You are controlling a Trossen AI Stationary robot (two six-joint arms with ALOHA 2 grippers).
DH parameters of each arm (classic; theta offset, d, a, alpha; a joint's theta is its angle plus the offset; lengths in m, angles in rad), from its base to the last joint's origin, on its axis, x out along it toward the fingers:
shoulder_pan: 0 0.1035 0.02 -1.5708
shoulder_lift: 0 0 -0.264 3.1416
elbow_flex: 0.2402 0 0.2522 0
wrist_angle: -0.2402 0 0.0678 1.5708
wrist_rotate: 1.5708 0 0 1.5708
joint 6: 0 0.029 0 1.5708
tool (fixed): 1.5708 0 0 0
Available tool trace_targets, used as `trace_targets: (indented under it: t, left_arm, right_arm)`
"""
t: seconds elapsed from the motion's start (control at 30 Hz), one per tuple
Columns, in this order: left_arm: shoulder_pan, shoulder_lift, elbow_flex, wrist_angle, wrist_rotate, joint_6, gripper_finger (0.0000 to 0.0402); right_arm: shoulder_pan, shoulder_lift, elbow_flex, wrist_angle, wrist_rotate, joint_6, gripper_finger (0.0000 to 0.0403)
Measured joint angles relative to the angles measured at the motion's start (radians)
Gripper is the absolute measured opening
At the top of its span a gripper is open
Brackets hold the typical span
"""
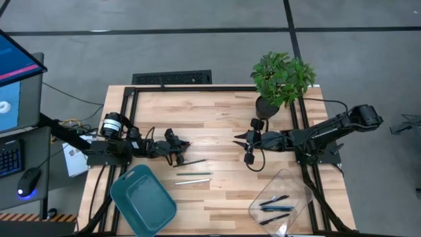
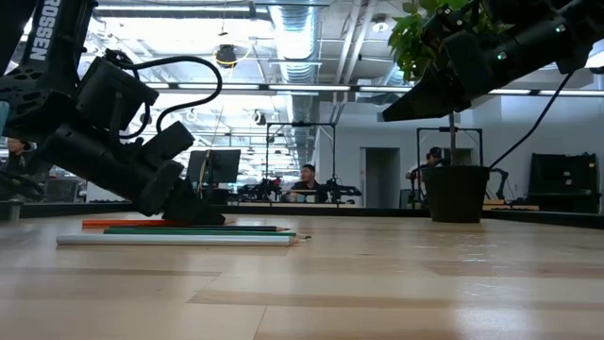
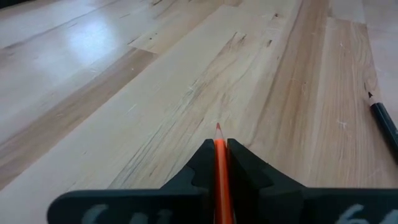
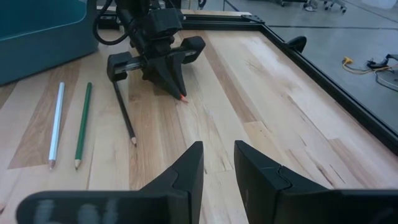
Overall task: Sort pens & pencils
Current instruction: Put the orange pencil in the blue bin
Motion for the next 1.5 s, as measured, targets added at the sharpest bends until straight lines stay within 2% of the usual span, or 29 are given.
trace_targets:
  t: [0.77, 1.0, 1.13, 1.5]
  left_arm:
    - [0.000, -0.001, 0.000, 0.019, -0.004, 0.011, 0.0011]
    - [-0.002, -0.067, 0.000, -0.028, 0.033, 0.026, 0.0011]
    - [-0.001, -0.105, -0.002, -0.084, 0.025, 0.023, 0.0011]
    - [-0.001, -0.165, -0.002, -0.095, 0.013, 0.052, 0.0011]
  right_arm:
    - [0.000, 0.000, 0.000, -0.015, 0.000, 0.001, 0.0113]
    - [0.000, 0.000, 0.000, -0.015, 0.000, 0.001, 0.0113]
    - [0.000, 0.000, 0.000, -0.015, 0.000, 0.001, 0.0113]
    - [0.000, 0.000, 0.000, -0.014, 0.000, 0.002, 0.0113]
